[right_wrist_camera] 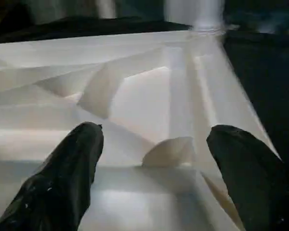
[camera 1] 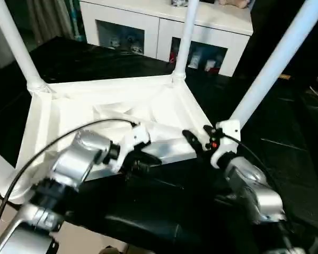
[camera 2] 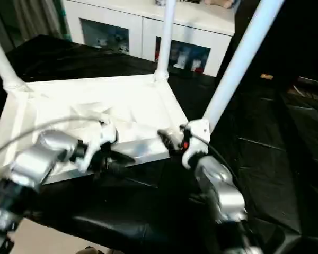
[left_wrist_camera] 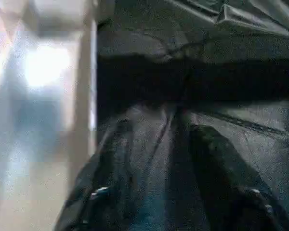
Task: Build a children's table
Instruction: Rotate leg to tighten
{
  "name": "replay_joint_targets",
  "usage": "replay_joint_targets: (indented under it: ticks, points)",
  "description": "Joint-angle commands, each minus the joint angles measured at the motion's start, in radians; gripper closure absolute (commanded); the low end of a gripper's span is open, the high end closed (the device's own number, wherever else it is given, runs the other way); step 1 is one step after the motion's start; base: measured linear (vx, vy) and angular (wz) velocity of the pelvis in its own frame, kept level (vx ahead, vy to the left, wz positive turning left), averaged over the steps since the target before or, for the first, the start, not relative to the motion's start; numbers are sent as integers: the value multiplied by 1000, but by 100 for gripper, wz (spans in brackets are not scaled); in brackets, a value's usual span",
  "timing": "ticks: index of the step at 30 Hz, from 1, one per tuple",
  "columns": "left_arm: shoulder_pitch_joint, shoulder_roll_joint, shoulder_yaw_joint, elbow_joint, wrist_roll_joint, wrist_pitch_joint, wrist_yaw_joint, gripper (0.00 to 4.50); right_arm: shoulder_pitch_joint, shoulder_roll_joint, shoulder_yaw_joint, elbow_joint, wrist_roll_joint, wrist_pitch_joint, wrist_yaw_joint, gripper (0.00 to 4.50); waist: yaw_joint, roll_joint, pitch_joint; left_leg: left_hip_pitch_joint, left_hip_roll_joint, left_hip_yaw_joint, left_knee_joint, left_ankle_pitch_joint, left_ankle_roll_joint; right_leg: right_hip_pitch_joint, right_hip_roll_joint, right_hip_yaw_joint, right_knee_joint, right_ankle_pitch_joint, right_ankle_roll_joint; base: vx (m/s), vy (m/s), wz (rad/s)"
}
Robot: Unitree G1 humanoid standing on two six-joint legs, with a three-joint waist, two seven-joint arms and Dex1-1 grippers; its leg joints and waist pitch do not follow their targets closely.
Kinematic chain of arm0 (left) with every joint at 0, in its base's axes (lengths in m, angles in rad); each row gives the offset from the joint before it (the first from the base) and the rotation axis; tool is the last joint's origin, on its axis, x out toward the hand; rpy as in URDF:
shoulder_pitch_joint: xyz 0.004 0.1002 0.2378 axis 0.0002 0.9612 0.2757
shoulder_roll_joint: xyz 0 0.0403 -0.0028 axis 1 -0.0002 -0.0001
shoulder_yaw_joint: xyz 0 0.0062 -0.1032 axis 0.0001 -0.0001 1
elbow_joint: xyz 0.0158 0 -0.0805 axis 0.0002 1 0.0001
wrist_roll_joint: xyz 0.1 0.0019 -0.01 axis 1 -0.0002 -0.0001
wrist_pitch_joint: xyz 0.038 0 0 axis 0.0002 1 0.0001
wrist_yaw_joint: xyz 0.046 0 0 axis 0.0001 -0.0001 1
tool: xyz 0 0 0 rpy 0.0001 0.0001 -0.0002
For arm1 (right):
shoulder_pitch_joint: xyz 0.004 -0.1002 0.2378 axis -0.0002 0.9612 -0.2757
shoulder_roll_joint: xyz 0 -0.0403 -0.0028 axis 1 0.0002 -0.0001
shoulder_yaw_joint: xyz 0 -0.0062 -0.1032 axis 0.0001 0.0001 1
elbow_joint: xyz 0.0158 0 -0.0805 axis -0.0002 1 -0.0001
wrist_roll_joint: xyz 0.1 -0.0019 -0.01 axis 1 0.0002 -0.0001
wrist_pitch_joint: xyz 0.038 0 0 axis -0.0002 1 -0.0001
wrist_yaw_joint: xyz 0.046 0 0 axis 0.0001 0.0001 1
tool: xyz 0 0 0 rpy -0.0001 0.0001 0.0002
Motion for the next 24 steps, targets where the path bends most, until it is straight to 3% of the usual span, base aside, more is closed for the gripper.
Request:
replay_joint_targets:
  ticks: [1,3,8,13,14,18,19,20,22,24]
  points:
    - [6,6,-17,-38,9,11,19,207,2,-24,-66,41,-27,-17,-70,63,-8,7,-65,22,8,10,-72,-170,-13,39,-18,16,-47,-74,-203,0,0,0]
    - [19,12,-27,-49,24,22,45,196,-10,-30,-87,76,-36,-32,-108,63,-9,4,-66,16,6,9,-72,-177,-17,42,-18,16,-47,-86,-182,0,0,0]
    - [40,44,-63,-51,89,9,96,148,-55,-72,-162,173,-45,-91,-184,63,-9,-1,-64,18,5,9,-70,-224,-21,36,-19,17,-55,-166,-152,0,0,0]
    - [41,47,-63,-48,93,4,116,131,-60,-110,-192,210,-51,-114,-204,63,-9,-2,-66,15,3,9,-67,-203,-14,38,-16,17,-51,-143,-152,0,0,0]
    - [41,49,-65,-49,93,5,119,108,-61,-119,-201,219,-53,-119,-209,63,-8,-1,-67,17,3,10,-66,-196,-11,36,-15,16,-50,-128,-156,0,0,0]
    - [40,46,-68,-42,95,-4,134,94,-58,-157,-236,247,-55,-136,-234,63,0,0,-70,20,3,13,-60,-173,1,36,-11,15,-44,-65,-173,0,0,0]
    - [38,44,-70,-38,95,-8,141,80,-56,-170,-245,254,-55,-143,-237,63,0,5,-70,19,2,13,-60,-173,0,35,-11,16,-44,-64,-173,0,0,0]
    - [35,39,-73,-31,96,-19,153,67,-48,-198,-264,268,-52,-154,-240,63,-2,1,-69,13,0,12,-60,-175,-1,39,-10,14,-45,-74,-166,0,0,0]
    - [35,37,-74,-28,95,-26,158,67,-48,-211,-270,282,-48,-163,-240,63,1,1,-70,17,1,13,-59,-187,0,37,-11,15,-47,-88,-163,0,0,0]
    - [41,31,-65,-34,80,-51,157,48,-47,-228,-275,293,-41,-170,-228,63,1,0,-71,12,0,11,-59,-187,-2,41,-12,14,-48,-94,-158,0,0,0]
